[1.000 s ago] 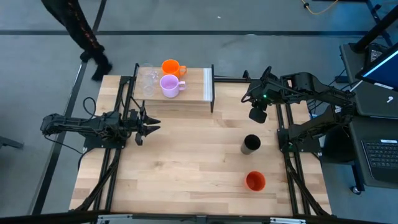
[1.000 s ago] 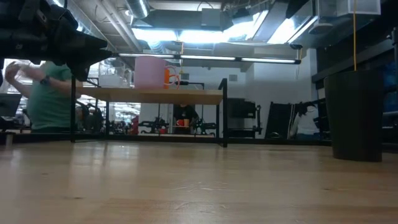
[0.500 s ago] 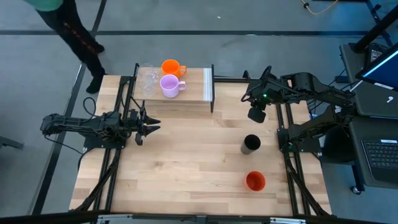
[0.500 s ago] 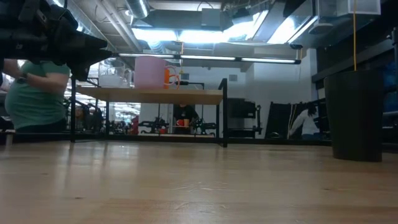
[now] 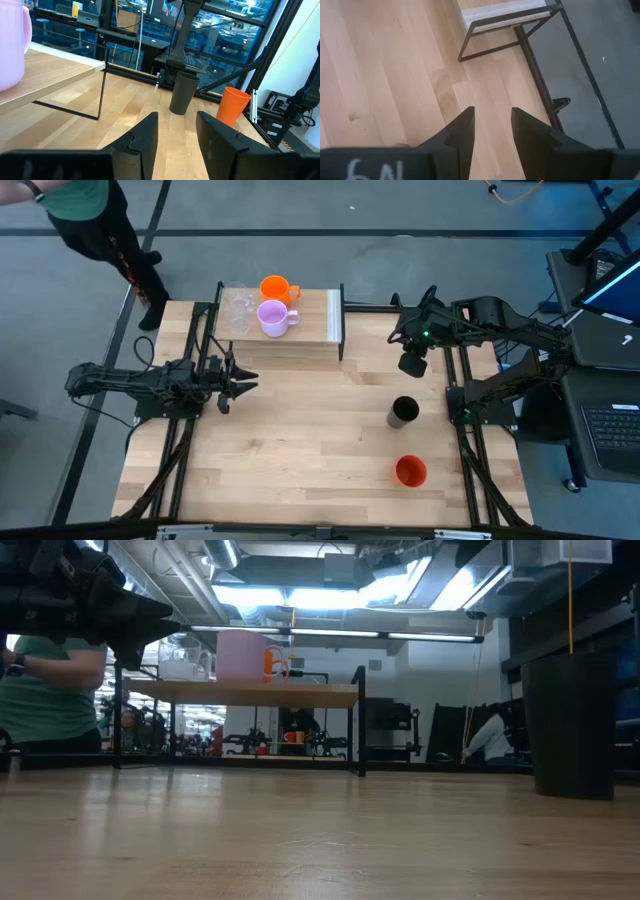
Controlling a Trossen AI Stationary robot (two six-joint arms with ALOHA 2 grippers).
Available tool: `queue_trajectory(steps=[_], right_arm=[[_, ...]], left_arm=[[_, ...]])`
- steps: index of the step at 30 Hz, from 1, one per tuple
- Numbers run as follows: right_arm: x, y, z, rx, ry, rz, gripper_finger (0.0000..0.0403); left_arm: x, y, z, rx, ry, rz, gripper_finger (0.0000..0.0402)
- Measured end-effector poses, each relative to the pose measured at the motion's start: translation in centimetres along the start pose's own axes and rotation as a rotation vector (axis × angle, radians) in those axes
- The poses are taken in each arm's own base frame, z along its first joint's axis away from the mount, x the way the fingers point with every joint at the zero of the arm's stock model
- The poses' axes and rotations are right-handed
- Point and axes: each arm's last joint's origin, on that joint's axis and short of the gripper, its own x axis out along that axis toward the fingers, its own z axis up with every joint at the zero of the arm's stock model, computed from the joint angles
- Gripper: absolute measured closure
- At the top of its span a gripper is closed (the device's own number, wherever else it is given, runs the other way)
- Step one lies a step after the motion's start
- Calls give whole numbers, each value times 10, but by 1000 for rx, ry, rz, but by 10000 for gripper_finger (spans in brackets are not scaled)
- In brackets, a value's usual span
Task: Stack small to large cups/mugs on shelf
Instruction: Put the black cup on the shelf
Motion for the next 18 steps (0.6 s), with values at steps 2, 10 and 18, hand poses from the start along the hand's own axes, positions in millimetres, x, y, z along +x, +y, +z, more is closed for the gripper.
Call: queue_trajectory(steps=[2,10,18], right_arm=[[0,0,1,2,-13,2,273],[0,0,2,7,-17,3,273],[0,0,2,-56,-17,5,273]], left_arm=[[0,0,0,0,0,0,274],[0,0,0,0,0,0,274],[0,0,0,0,0,0,274]])
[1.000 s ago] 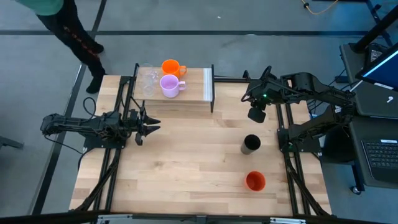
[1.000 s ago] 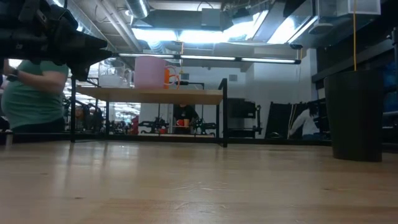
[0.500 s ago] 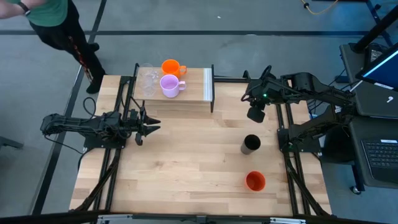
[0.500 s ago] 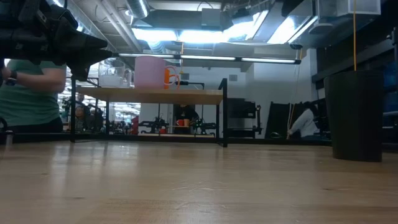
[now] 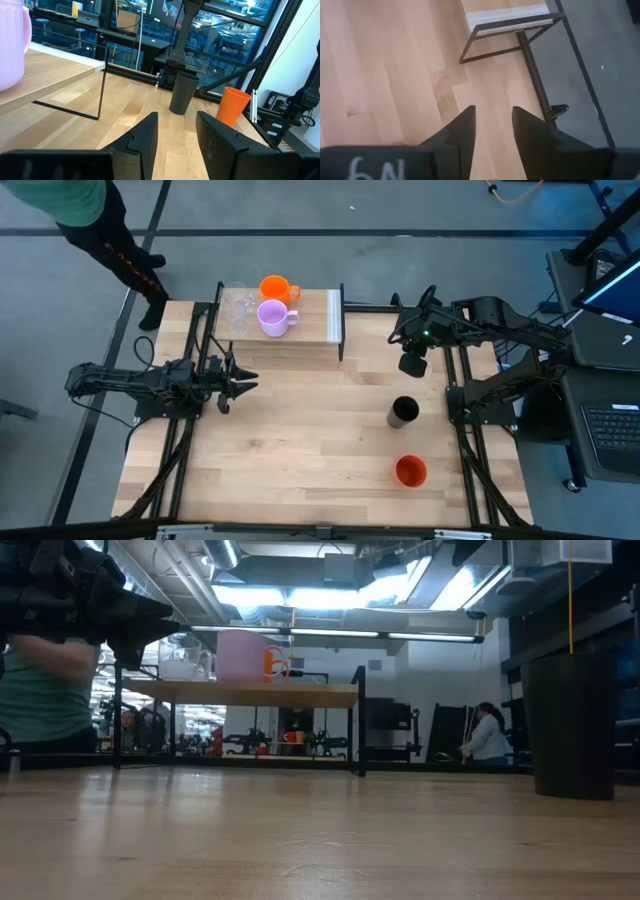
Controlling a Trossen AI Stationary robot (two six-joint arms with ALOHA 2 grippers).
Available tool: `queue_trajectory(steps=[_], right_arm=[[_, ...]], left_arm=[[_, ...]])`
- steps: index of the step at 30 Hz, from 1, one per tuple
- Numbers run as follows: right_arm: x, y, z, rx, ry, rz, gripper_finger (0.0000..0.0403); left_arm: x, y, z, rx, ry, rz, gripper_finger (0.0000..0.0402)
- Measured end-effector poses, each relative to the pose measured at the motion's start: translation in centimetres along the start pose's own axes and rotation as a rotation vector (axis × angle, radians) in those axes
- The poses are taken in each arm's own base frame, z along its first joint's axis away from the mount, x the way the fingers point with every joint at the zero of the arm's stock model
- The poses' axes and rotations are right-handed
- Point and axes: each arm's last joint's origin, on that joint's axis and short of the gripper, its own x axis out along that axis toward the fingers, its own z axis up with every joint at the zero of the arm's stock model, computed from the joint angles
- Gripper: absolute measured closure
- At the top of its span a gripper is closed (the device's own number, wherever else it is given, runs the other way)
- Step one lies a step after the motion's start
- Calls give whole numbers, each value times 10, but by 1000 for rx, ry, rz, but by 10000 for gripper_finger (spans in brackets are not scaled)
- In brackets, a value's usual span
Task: Stack small to large cups/mugs on shelf
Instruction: Put the black cup on the shelf
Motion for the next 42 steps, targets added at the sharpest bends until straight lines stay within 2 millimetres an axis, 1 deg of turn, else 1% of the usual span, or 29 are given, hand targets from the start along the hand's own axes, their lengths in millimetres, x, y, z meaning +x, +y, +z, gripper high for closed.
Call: queue_trajectory(steps=[5,8,10,12,15,18,20,23,26,31,35,39,42], right_arm=[[0,2,0,-66,3,57,273],[0,3,0,23,10,86,272],[2,3,-2,45,45,81,263],[6,4,-3,38,90,66,243],[15,6,0,46,139,71,200],[23,11,0,48,222,164,159],[29,15,1,42,262,192,143],[37,19,-2,34,303,216,138],[49,23,-13,23,360,209,147],[65,26,-49,58,462,186,164],[76,34,-69,94,424,218,168],[84,42,-84,75,374,295,166],[93,49,-94,36,351,353,165]], left_arm=[[0,0,0,0,0,0,274],[0,0,0,0,0,0,274],[0,0,0,0,0,0,274],[0,0,0,0,0,0,274],[0,0,0,0,0,0,274],[0,0,0,0,0,0,274],[0,0,0,0,0,0,274],[0,0,0,0,0,0,274],[0,0,0,0,0,0,274],[0,0,0,0,0,0,274],[0,0,0,0,1,0,274],[0,0,0,0,1,0,274],[0,0,0,0,1,0,274]])
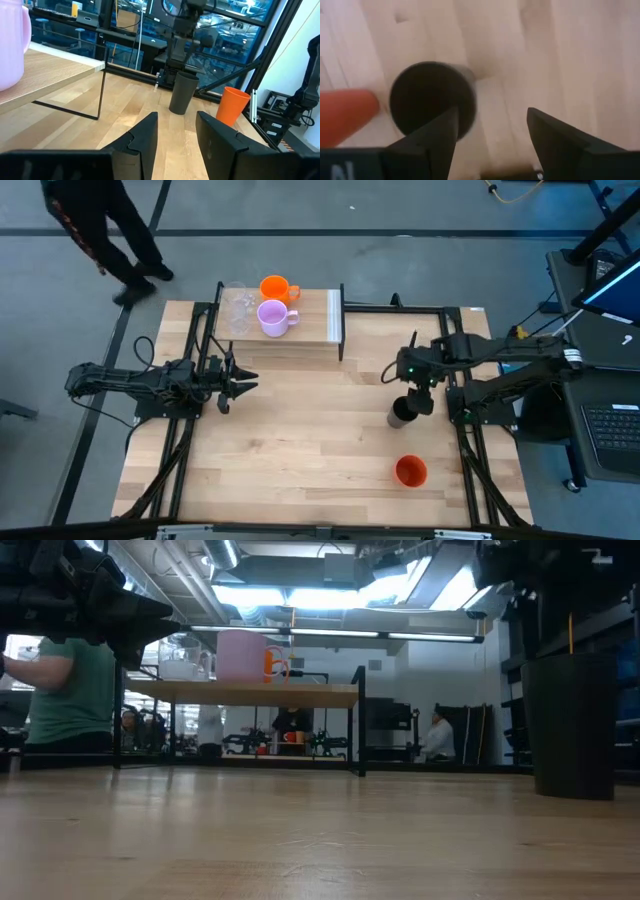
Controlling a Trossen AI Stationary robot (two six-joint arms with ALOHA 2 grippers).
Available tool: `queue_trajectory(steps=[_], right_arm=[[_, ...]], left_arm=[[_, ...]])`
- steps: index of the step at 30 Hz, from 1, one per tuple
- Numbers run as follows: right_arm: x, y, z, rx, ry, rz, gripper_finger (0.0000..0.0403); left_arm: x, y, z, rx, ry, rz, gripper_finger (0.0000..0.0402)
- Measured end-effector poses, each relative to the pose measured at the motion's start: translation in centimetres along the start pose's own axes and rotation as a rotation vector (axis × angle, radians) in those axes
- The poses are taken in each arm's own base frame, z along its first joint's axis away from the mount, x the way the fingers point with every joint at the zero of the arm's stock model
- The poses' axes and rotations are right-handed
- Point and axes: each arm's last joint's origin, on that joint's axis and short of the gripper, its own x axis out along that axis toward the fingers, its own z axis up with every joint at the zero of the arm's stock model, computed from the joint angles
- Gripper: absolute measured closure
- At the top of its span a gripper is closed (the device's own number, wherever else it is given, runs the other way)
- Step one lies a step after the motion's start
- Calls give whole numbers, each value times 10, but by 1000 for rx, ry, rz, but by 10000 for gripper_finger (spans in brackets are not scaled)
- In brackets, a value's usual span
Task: Stack small to large cups/mugs on shelf
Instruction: Put the black cup on the shelf
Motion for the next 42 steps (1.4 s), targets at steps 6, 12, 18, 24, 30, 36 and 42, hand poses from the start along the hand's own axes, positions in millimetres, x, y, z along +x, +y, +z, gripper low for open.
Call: queue_trajectory(steps=[6,12,18,24,30,36,42], right_arm=[[24,1,-5,-55,3,18,167],[39,0,-9,-54,21,27,168],[56,-1,-11,-54,-6,32,168],[67,-2,-14,-50,-6,32,192],[75,-3,-18,-48,10,28,247],[75,-3,-18,-48,1,29,343],[60,-1,-10,-52,-22,40,393]], left_arm=[[0,0,0,0,0,0,274],[0,0,0,0,0,0,274],[0,0,0,0,0,0,274],[0,0,0,0,0,0,274],[0,0,0,0,0,0,274],[0,0,0,0,0,0,274],[0,0,0,0,0,0,274]])
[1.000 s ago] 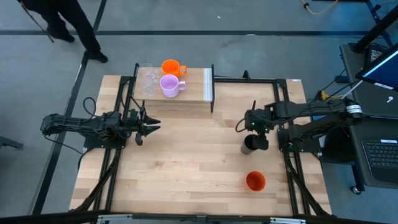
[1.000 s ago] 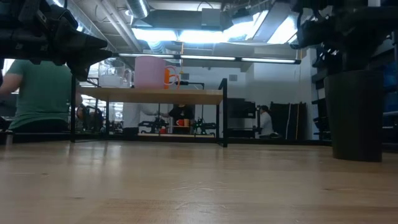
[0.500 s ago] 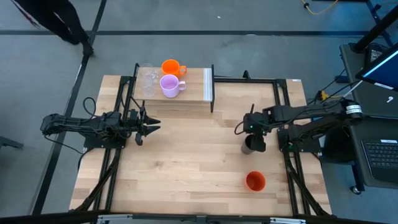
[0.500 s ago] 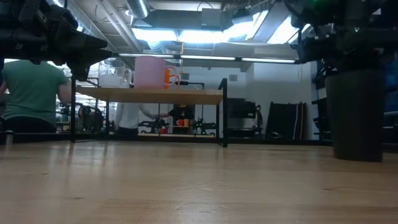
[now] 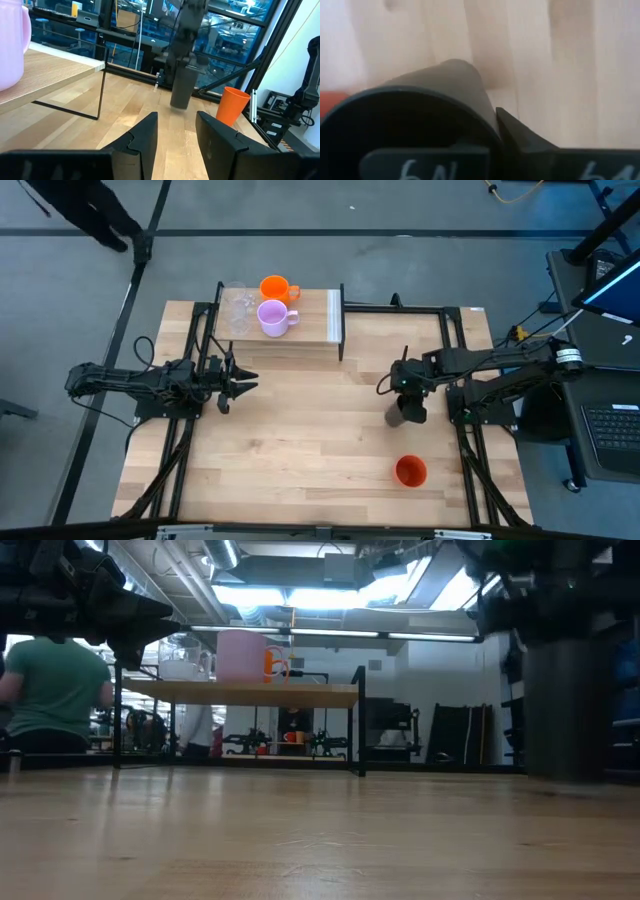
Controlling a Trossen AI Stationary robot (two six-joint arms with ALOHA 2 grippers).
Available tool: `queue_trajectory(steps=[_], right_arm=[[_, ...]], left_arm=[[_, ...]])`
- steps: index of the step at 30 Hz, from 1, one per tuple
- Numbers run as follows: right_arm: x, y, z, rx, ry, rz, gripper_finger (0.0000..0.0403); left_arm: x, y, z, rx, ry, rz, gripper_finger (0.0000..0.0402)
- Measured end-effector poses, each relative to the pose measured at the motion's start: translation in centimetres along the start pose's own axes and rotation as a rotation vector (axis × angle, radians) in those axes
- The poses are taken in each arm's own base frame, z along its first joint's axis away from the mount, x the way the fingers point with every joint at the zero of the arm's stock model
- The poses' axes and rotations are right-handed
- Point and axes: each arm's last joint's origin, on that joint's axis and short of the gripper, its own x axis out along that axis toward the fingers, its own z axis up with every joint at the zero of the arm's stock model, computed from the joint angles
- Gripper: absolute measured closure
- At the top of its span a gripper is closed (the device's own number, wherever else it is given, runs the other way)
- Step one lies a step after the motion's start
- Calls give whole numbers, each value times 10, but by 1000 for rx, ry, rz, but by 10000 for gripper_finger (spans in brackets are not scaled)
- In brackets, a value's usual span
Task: Stack small to large cups/mugs on shelf
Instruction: Put the black cup on the shelf
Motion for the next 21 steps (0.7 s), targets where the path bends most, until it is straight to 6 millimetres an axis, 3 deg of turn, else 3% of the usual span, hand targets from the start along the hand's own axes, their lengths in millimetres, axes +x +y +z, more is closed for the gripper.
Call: queue_trajectory(steps=[3,9,12,16,21], right_arm=[[-35,3,18,4,-83,-4,396],[-132,-1,54,82,-363,-86,399],[-166,-6,74,65,-449,-111,399],[-194,-15,106,13,-488,-158,399],[-201,-34,148,-47,-436,-212,399]], left_arm=[[0,0,0,0,0,0,274],[0,0,0,0,0,0,274],[0,0,0,0,0,0,274],[0,0,0,0,0,0,274],[0,0,0,0,0,0,274]])
